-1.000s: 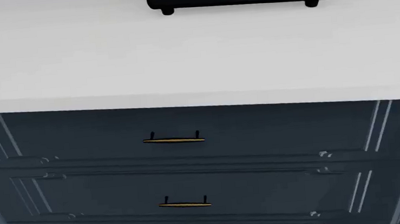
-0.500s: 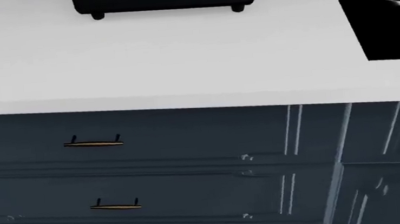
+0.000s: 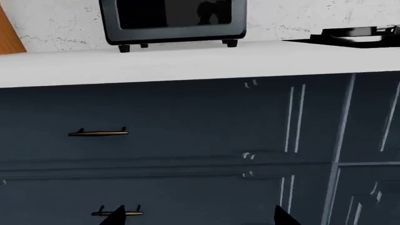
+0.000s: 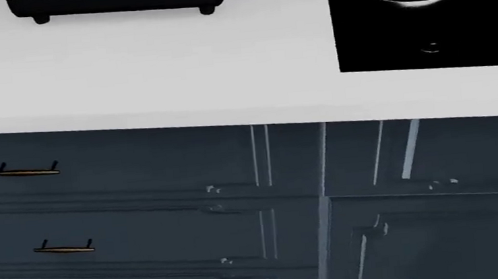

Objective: Navigate to the shelves.

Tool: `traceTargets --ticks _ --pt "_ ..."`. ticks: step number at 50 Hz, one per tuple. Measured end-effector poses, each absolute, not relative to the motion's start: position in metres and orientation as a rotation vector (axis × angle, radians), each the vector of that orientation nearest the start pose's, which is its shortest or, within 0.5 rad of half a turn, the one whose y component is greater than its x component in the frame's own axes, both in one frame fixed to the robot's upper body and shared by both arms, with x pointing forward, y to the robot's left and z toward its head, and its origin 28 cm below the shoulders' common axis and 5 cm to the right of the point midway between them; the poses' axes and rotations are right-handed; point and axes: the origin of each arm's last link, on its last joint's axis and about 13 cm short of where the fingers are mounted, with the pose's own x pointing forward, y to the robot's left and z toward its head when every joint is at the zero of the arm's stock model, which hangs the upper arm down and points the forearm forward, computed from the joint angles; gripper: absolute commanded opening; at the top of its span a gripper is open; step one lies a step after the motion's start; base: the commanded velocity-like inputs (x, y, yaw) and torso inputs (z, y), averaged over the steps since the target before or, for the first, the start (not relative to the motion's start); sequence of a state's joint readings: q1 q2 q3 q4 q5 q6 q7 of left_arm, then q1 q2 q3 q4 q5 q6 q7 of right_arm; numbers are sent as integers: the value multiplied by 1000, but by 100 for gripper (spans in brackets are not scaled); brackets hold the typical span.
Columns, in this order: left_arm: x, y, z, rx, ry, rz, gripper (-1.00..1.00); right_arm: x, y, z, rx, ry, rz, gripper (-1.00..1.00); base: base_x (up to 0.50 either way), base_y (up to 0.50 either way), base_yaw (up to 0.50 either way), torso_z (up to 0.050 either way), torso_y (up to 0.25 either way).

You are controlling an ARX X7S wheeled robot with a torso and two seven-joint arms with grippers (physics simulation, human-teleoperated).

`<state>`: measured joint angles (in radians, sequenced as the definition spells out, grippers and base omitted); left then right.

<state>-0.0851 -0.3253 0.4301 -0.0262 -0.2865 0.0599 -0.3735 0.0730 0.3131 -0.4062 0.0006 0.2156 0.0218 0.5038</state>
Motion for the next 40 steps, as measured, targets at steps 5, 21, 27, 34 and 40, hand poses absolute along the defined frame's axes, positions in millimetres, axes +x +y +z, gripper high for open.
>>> traceTargets --ticks 5,21,27,34,40 --pt "212 203 14 50 2 -28 100 211 -96 13 -125 27 -118 100 -506 78 0 0 0" --pt "212 203 14 50 2 -28 100 210 -96 13 -116 28 -112 100 -506 79 0 0 0" --pt "212 203 14 50 1 -29 100 210 -96 13 -111 27 -106 100 -504 56 0 0 0" --pt "213 203 14 51 2 -29 100 209 -96 13 -109 25 -102 100 -502 24 0 0 0" --pt "213 203 14 50 2 -30 100 209 -96 14 -106 19 -98 100 -500 -19 0 0 0"
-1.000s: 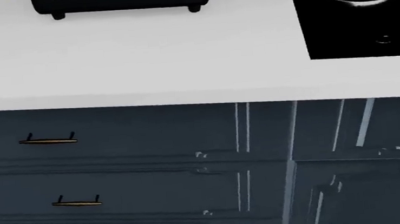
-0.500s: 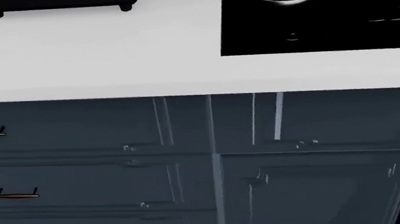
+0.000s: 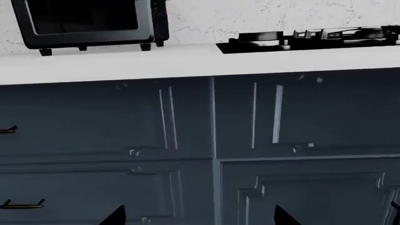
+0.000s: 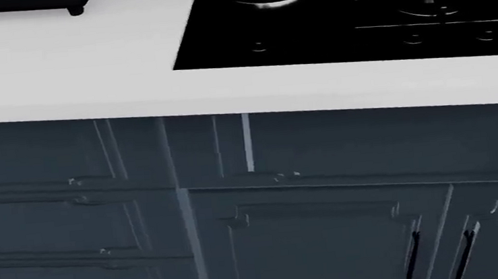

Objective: Navigate to the shelves.

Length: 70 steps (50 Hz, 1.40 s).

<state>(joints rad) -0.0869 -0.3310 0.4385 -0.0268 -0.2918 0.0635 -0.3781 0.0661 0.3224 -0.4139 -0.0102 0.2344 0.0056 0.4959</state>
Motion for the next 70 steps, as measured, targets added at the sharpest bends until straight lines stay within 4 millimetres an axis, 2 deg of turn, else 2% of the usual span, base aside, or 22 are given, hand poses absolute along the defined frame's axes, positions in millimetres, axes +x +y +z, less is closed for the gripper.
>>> traceTargets --ticks 70 --pt "212 203 14 51 3 -31 100 208 -96 14 -107 21 -96 100 -501 1 0 0 0"
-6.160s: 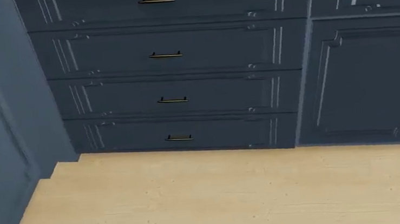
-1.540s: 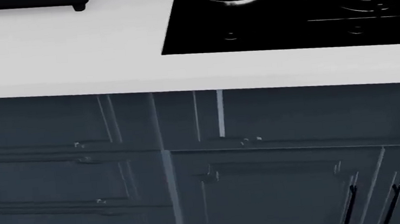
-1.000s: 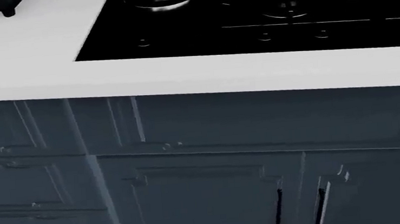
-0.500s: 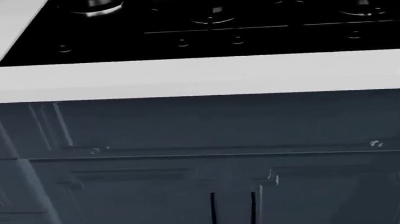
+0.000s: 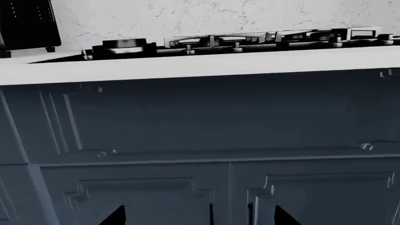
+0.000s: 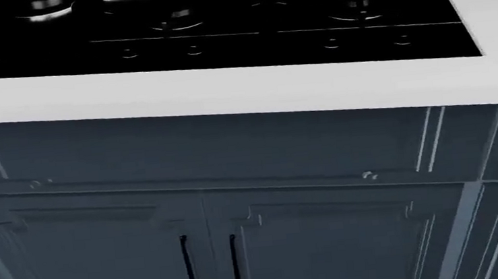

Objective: Navigate to the shelves.

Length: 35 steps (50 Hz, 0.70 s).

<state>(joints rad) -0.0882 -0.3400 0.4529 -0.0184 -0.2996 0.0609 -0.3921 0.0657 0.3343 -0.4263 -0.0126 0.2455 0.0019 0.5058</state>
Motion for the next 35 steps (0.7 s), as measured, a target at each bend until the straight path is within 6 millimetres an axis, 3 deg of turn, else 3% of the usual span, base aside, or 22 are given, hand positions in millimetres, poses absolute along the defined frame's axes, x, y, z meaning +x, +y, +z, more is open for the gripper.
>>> traceTargets --ticks 35 --pt "212 203 14 51 2 -32 100 207 -96 14 -108 18 -96 100 -503 45 0 0 0"
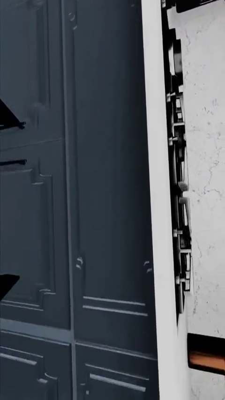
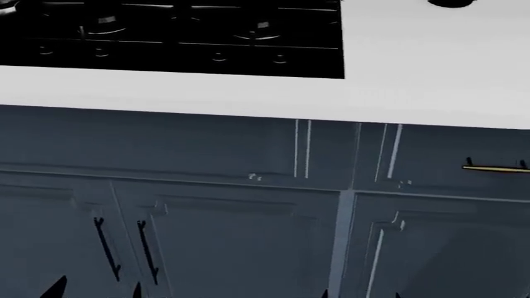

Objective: Navigate to the shelves.

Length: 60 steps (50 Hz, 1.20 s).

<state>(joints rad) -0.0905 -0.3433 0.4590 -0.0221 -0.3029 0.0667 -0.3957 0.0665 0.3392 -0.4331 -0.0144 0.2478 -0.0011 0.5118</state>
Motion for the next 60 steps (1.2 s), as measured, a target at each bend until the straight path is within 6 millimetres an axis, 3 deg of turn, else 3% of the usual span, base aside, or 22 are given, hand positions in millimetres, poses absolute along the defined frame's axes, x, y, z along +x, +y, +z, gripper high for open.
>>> traceTargets --ticks 60 --pt "212 203 14 51 2 -32 100 207 -96 14 -113 17 -97 100 -502 26 0 0 0"
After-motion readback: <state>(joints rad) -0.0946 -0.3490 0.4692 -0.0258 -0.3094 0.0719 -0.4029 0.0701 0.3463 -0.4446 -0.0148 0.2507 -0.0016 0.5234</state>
